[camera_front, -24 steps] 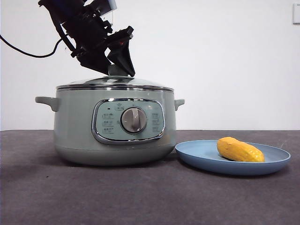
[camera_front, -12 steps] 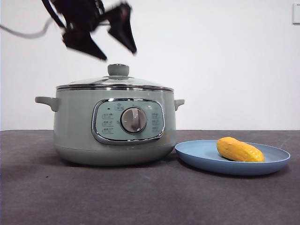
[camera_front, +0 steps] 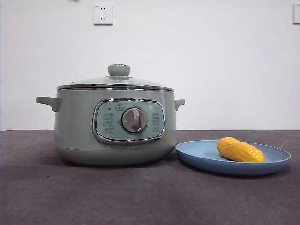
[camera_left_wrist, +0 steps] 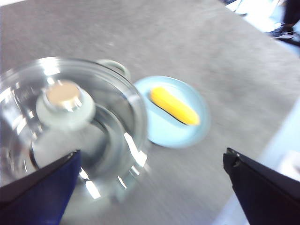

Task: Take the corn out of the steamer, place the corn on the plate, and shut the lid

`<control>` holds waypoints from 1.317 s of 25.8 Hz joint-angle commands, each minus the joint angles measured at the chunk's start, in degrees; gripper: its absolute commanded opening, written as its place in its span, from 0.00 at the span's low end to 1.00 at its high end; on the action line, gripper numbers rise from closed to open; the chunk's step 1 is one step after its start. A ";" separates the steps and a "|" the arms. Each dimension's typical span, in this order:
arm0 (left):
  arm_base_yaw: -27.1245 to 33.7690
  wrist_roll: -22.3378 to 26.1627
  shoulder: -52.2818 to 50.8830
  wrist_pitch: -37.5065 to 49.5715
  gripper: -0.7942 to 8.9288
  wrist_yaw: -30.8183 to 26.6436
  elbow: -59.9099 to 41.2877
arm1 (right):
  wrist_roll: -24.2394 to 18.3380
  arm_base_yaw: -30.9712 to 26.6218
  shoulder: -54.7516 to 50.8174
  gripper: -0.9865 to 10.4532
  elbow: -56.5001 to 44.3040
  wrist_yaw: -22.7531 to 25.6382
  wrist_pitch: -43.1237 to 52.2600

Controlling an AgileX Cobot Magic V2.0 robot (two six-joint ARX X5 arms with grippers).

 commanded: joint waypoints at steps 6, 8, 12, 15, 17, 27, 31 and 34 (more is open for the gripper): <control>0.07 -0.79 -8.17 -11.13 0.41 0.09 -0.35 | -2.14 0.13 0.79 0.47 -0.37 -4.59 -4.11; 0.07 -0.79 -9.07 -12.81 0.22 0.09 -0.35 | -2.16 0.13 0.81 0.26 -0.37 -4.48 -4.59; 0.07 -0.57 -9.31 -14.71 0.07 0.09 -0.35 | -2.16 0.13 0.81 0.08 -0.37 -4.52 -4.63; 0.07 -0.59 -9.29 -14.99 0.07 0.02 -0.35 | -2.14 0.13 0.81 0.08 -0.37 -4.24 -4.59; 0.07 -0.59 -9.29 -14.95 0.08 -0.07 -0.35 | -1.84 0.13 0.81 0.09 -0.37 -4.13 -4.68; 0.07 -0.59 -9.29 -15.02 0.08 -0.33 -0.35 | -1.97 0.13 0.81 0.09 -0.37 -4.11 -4.68; 0.07 -0.59 -9.29 -14.99 0.08 -0.35 -0.35 | -1.97 0.13 0.81 0.09 -0.37 -4.11 -4.68; 0.07 -0.59 -9.29 -14.99 0.08 -0.37 -0.35 | -1.97 0.13 0.81 0.09 -0.37 -4.11 -4.66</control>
